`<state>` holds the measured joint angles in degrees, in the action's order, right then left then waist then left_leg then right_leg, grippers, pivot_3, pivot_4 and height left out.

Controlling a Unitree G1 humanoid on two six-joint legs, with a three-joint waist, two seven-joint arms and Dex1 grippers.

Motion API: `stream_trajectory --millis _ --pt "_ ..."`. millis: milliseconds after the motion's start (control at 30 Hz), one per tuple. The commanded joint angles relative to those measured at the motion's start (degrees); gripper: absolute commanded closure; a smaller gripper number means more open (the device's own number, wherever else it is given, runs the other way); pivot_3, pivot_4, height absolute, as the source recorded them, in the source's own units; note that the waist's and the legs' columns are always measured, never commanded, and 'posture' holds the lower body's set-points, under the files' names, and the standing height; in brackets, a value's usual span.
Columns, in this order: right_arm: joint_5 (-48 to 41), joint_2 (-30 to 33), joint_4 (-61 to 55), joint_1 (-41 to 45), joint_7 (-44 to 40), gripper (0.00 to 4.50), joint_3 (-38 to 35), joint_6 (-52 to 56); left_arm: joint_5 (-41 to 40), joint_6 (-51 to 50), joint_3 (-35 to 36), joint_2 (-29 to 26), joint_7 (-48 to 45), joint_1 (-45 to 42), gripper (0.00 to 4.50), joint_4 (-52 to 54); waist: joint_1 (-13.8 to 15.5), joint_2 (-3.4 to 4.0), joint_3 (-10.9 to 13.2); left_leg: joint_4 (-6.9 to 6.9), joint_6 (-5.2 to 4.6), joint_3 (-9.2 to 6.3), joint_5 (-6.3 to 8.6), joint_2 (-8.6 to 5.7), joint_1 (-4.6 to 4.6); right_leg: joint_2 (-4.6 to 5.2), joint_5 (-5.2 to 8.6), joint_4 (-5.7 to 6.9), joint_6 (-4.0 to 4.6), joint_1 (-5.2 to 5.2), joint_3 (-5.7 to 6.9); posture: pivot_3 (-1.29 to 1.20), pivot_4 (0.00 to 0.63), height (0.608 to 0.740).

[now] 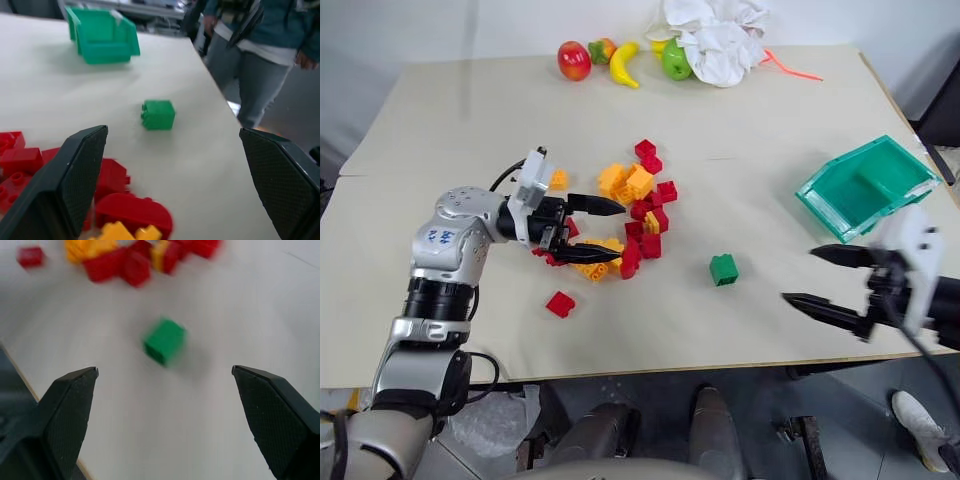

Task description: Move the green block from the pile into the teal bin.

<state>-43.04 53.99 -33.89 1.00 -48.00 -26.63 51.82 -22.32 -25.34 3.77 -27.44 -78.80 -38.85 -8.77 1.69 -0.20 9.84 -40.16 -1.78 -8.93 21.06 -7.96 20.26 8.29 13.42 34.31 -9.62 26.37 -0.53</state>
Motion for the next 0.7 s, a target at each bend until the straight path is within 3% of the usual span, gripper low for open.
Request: stream_trajectory --millis 33,133,400,700 --pt "0.8 -7.1 -2.8 6.5 14.5 0.00 9.4 6.7 -3.7 0.8 2.6 -2.9 -0.1 5.2 0.02 6.5 -0.2 0.02 0.0 0.02 0.01 0.03 0.00 0.00 -0.02 -0.01 0.00 0.01 0.01 0.02 -0.03 0.00 0.150 0.740" --pt "3.6 -12.4 -2.1 10.8 22.1 0.00 15.0 10.2 -5.2 0.8 3.1 -5.2 0.2 9.1 0.02 10.0 -0.1 0.02 0.0 0.05 0.02 0.05 -0.01 0.00 0.00 -0.03 -0.01 0.21 0.02 0.09 -0.06 0.00 0.150 0.740" --pt "11.7 -18.8 3.9 15.2 31.2 0.00 24.2 10.9 -6.8 2.8 4.0 -7.0 3.5 9.7 0.02 10.9 -0.1 -0.02 0.0 0.09 -0.02 0.01 -0.02 -0.08 0.01 0.01 -0.03 0.16 0.05 0.05 0.01 0.00 0.150 0.740" --pt "16.2 -22.1 4.1 13.9 33.9 0.00 26.2 10.5 -7.6 4.3 3.0 -7.0 4.6 10.2 0.02 10.9 -0.5 -0.01 0.0 0.16 -0.01 0.02 -0.02 -0.03 0.01 -0.04 -0.02 0.14 0.05 0.10 0.01 0.00 0.150 0.740"
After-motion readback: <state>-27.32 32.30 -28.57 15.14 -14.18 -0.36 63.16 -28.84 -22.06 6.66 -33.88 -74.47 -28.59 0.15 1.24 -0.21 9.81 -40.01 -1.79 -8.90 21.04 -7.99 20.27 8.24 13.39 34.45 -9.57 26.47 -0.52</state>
